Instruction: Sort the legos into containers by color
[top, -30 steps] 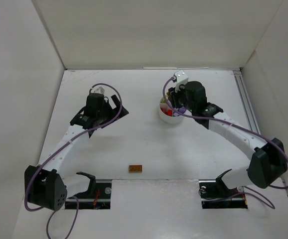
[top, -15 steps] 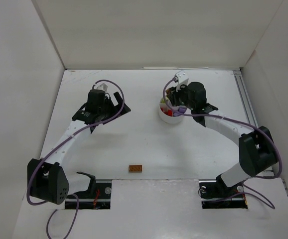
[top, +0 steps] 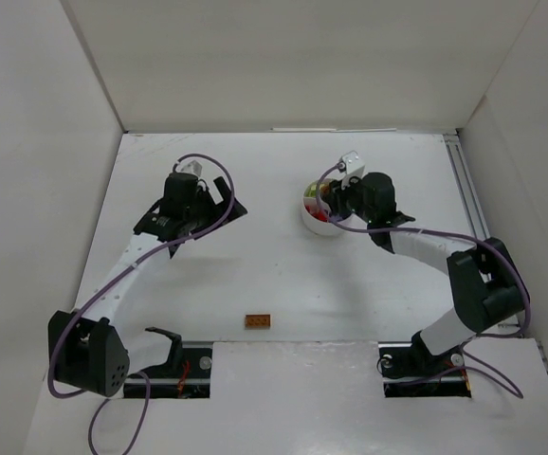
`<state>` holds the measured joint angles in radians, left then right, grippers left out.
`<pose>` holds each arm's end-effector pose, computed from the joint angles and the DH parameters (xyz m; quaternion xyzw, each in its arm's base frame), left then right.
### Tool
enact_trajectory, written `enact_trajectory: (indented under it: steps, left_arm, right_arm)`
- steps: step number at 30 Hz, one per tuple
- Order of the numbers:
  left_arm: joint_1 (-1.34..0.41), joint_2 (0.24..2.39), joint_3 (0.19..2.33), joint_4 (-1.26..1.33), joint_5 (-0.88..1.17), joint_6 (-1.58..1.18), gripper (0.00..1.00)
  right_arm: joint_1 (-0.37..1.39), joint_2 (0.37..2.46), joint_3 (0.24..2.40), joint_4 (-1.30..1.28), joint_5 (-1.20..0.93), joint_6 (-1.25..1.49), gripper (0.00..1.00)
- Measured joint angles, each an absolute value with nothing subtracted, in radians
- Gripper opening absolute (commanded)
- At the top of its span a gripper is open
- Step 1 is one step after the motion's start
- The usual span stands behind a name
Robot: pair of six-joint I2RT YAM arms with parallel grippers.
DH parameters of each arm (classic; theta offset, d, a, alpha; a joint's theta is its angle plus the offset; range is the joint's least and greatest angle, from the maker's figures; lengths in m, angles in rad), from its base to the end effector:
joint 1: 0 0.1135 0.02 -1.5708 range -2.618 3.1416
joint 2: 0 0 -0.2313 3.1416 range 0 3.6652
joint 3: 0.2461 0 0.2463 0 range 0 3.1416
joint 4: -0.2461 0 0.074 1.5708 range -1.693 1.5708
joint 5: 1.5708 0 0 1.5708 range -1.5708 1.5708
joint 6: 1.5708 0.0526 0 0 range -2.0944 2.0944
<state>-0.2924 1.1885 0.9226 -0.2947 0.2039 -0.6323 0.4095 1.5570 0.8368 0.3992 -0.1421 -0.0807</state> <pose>0.2710 -0.0927 0.2565 -0.0987 0.8664 -0.2944 0.3911 0.3232 0.1484 0.1926 -0.2366 0.7747 0.1523 0.5663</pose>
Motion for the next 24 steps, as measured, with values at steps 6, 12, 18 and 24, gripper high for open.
enact_trajectory:
  steps: [6,12,18,24]
  left_arm:
    - [-0.292,1.169,0.898,-0.324,0.207,-0.664,1.00]
    - [-0.292,1.142,0.809,-0.367,0.229,-0.740,1.00]
    - [-0.305,1.058,0.692,-0.426,0.246,-0.876,1.00]
    - [-0.373,0.905,0.613,-0.526,0.247,-1.080,1.00]
  right_arm:
    - [0.410,1.517,0.801,0.424,-0.159,-0.069,0.63]
    - [0.410,1.432,0.770,0.428,-0.173,-0.064,0.68]
    - [0.418,1.332,0.732,0.427,-0.126,-0.051,0.71]
    - [0.512,1.156,0.657,0.428,0.096,-0.024,0.78]
